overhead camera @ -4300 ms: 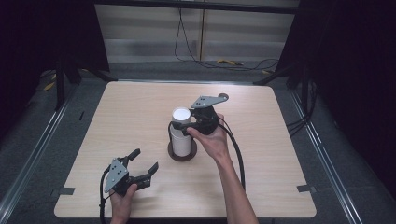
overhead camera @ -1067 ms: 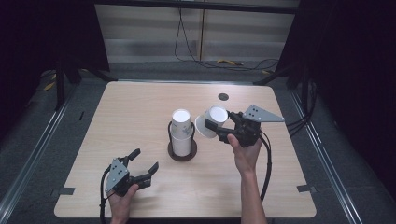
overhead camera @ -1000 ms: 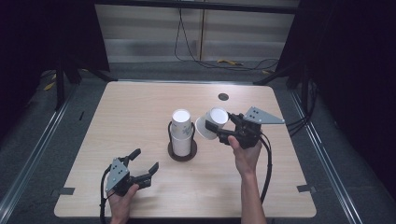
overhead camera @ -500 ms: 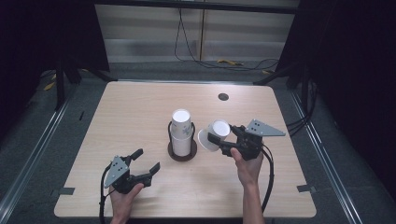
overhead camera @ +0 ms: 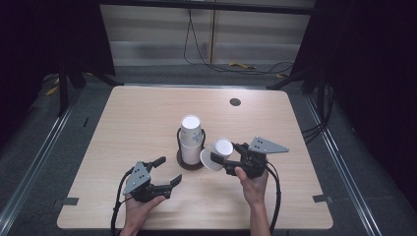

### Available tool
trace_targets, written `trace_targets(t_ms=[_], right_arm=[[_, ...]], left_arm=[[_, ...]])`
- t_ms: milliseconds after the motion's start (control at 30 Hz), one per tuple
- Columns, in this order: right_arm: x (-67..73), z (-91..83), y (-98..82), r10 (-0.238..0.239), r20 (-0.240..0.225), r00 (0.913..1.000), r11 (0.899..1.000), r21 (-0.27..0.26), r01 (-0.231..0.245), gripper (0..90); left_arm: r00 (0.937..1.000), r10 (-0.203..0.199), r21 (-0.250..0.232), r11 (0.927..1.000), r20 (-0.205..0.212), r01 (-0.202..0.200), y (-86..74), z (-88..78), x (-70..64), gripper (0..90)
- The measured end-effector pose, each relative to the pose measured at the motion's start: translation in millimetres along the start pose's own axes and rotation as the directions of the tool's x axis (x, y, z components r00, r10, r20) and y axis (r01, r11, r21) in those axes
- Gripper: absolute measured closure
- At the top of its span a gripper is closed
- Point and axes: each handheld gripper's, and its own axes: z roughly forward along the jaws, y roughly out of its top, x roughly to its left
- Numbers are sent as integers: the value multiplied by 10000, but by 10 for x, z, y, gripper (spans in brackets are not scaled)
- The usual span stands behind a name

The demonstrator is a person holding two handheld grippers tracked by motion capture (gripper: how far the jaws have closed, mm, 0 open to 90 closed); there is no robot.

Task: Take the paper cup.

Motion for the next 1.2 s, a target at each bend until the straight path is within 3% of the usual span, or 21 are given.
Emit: trace_targets(t_ms=[267, 500, 800, 1133, 1200], right_arm=[[45, 59, -139, 100, -409, 9991, 9997, 239, -90, 361], [103, 171, -247, 149, -761, 9970, 9985, 530, -109, 361], [192, 278, -321, 61, -1189, 9929, 9971, 756, 30, 361], [255, 326, -363, 7, -1402, 9901, 9969, 785, 104, 361], [259, 337, -375, 24, -1444, 9895, 9968, 799, 93, 360]], left_arm=[[9987, -26, 195, 9998, 514, 16, 1, 79, -48, 164], [9946, 341, 297, 9989, 978, -372, 0, 139, -137, 167], [9918, 484, -27, 9988, 1183, -485, -10, 172, -170, 181], [9843, 739, 186, 9968, 1602, -779, -57, 253, -254, 177], [9858, 721, 147, 9971, 1515, -752, -64, 265, -274, 173]])
